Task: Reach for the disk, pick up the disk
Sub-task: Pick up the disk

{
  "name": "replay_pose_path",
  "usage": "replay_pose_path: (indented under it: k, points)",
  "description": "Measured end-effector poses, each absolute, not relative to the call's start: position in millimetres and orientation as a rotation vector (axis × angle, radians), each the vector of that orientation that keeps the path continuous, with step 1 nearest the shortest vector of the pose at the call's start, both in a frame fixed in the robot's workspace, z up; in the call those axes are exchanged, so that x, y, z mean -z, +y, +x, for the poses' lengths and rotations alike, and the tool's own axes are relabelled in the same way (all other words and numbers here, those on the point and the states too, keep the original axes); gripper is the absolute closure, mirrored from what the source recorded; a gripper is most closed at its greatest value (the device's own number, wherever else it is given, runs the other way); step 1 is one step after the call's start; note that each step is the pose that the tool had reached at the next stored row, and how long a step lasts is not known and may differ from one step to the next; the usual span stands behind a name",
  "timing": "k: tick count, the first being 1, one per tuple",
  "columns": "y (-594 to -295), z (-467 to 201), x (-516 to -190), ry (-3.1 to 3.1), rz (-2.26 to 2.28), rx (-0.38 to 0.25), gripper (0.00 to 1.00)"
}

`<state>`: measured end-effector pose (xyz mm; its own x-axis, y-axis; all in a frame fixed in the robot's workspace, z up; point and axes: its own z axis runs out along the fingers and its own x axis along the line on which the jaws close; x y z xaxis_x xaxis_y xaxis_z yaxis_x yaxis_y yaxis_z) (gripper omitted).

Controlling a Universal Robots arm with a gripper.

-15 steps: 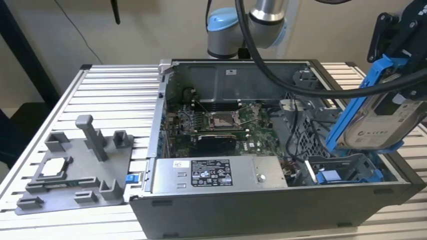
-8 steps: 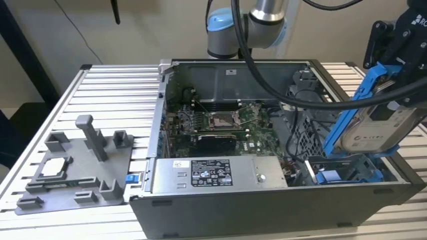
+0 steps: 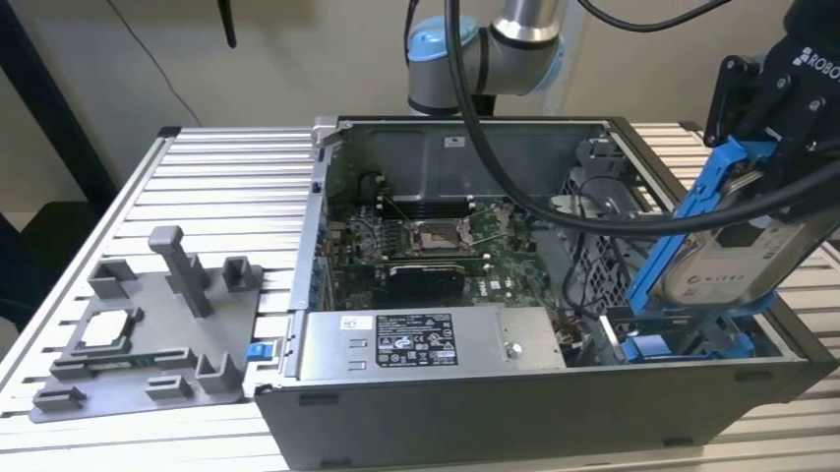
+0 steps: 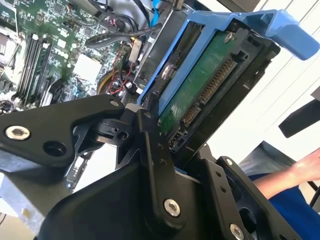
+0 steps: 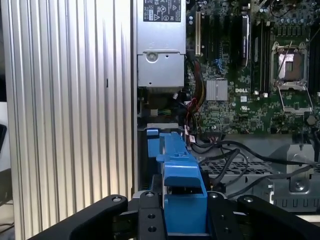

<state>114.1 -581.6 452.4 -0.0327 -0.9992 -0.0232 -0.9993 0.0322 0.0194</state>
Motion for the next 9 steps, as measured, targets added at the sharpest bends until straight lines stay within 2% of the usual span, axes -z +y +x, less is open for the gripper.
replay_pose_path:
  k: [9]
  points:
    - [-581.6, 113.7, -449.1, 2.255, -2.183, -0.047, 1.0]
